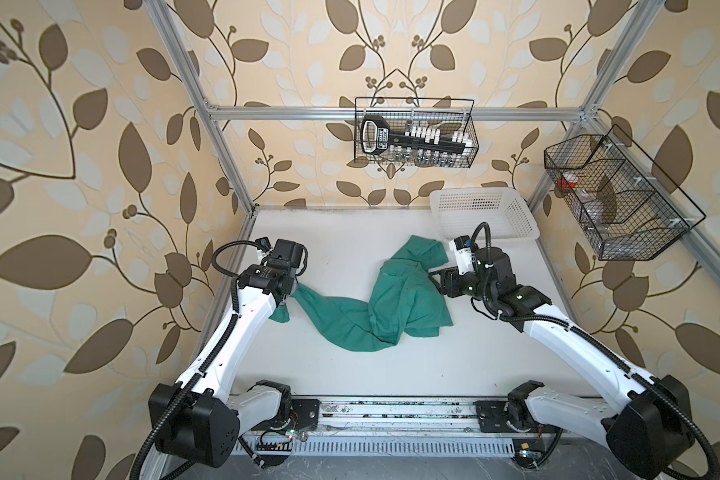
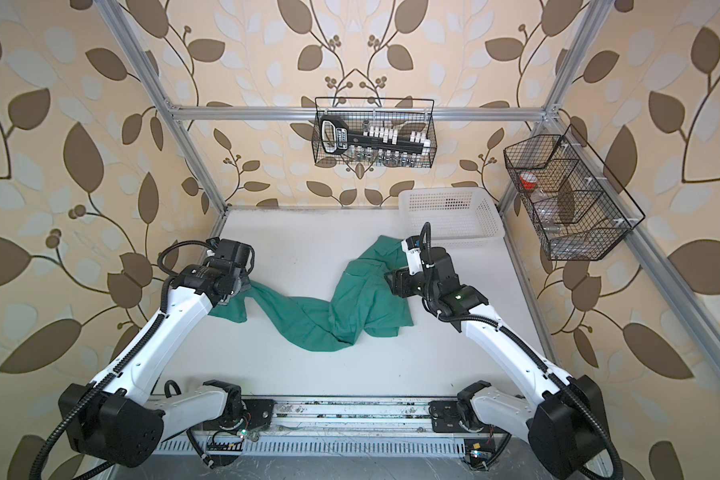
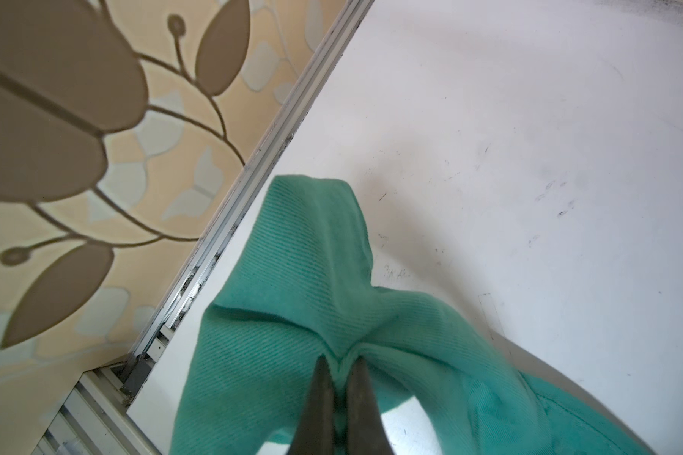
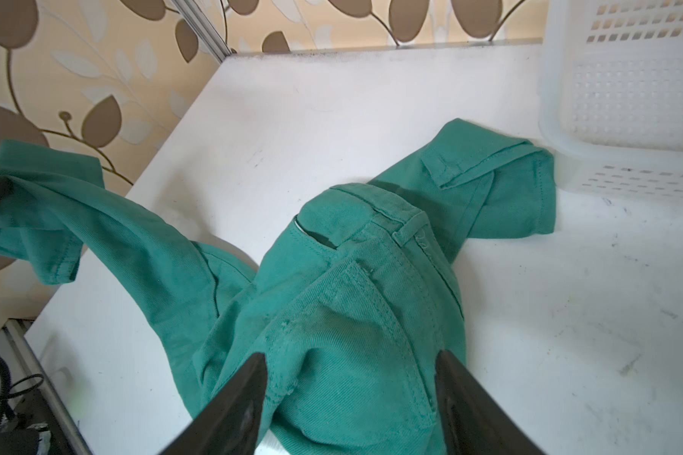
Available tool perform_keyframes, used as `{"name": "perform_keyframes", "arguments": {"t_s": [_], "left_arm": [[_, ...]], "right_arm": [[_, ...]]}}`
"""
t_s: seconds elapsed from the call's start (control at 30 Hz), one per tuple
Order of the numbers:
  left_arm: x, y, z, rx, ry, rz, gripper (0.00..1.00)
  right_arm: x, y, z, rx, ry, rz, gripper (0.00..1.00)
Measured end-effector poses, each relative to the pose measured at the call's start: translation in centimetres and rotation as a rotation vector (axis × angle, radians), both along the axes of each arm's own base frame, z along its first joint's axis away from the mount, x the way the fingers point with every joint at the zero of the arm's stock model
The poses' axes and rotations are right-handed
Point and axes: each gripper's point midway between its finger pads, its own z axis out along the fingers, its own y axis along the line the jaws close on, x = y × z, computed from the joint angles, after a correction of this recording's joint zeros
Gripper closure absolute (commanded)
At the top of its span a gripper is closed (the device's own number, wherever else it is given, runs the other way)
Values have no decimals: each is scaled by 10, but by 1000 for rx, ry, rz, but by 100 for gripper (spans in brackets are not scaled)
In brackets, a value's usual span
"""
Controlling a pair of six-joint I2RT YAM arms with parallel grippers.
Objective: Fold and stack the trousers
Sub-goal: 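Pull the trousers apart with both grippers to stretch them out, then lift the trousers with both grippers and lay them flat nearer the robot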
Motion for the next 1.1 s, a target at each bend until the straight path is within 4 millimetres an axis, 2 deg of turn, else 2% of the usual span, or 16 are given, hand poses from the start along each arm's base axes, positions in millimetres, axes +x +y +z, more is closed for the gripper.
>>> {"name": "perform_keyframes", "arguments": {"t_s": [0.17, 0.27, 0.33, 0.53, 0.63, 0.77, 0.8, 0.83, 0.93, 1.03, 1.07, 1.1], "left_arm": [[1, -7, -11, -45, 16, -14, 100], [5, -15, -18, -84, 27, -28, 100], [7, -19, -25, -106, 48, -36, 100], [8, -29, -40, -156, 91, -56, 100], [8, -32, -42, -172, 92, -63, 100], [8, -35, -47, -190, 98, -71, 100], [8, -36, -48, -194, 101, -73, 100], [8, -37, -49, -198, 103, -75, 100], [9, -39, -50, -209, 102, -81, 100], [10, -40, -50, -216, 100, -85, 100], [10, -41, -50, -220, 100, -87, 100], [10, -42, -50, -225, 100, -90, 100]], "right_arm": [[-6, 24, -40, -54, 95, 84, 19], [0, 33, -65, -95, 148, 104, 18], [10, 42, -72, -123, 157, 116, 17], [58, 82, -61, -174, 78, 144, 16], [71, 93, -78, -221, 87, 152, 14], [79, 103, -108, -307, 120, 175, 16], [79, 106, -114, -332, 126, 182, 20], [80, 109, -118, -353, 129, 188, 30], [83, 114, -128, -405, 122, 196, 69], [84, 110, -129, -427, 121, 183, 96], [86, 108, -128, -434, 116, 175, 100], [88, 106, -126, -431, 116, 163, 100]]}}
